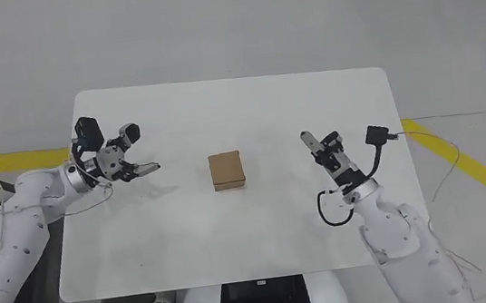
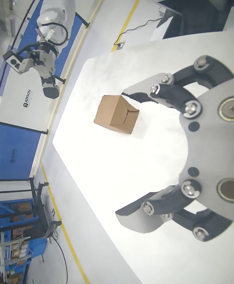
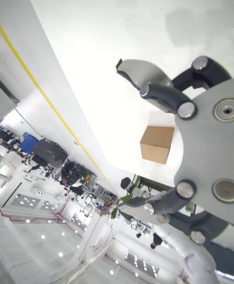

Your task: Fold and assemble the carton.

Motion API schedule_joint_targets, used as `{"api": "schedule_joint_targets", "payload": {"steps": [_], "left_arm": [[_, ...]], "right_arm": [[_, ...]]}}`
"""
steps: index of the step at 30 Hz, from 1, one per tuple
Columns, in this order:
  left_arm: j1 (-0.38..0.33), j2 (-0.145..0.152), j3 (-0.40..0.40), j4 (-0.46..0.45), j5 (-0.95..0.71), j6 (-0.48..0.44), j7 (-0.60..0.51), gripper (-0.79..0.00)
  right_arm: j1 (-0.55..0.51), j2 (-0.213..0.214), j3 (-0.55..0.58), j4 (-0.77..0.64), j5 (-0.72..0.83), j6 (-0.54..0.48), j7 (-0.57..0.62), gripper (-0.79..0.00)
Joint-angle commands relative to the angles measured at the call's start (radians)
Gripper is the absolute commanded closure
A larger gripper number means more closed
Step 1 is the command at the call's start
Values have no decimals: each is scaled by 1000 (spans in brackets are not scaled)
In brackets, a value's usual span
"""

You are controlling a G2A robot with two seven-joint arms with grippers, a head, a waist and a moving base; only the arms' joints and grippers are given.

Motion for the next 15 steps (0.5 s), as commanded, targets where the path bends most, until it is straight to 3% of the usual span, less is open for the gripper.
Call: {"api": "schedule_joint_targets", "payload": {"steps": [1, 9, 15], "left_arm": [[8, 15, -32, -3, -33, 0, -33, -785], [50, 58, -139, -16, -155, 0, -207, -785], [82, 74, -209, -34, -297, 2, -311, -785]], "right_arm": [[-21, 5, 25, -28, -73, 10, -9, -785], [-115, 21, 103, -183, -370, 122, -34, -785], [-141, 24, 118, -234, -461, 177, -14, -785]]}}
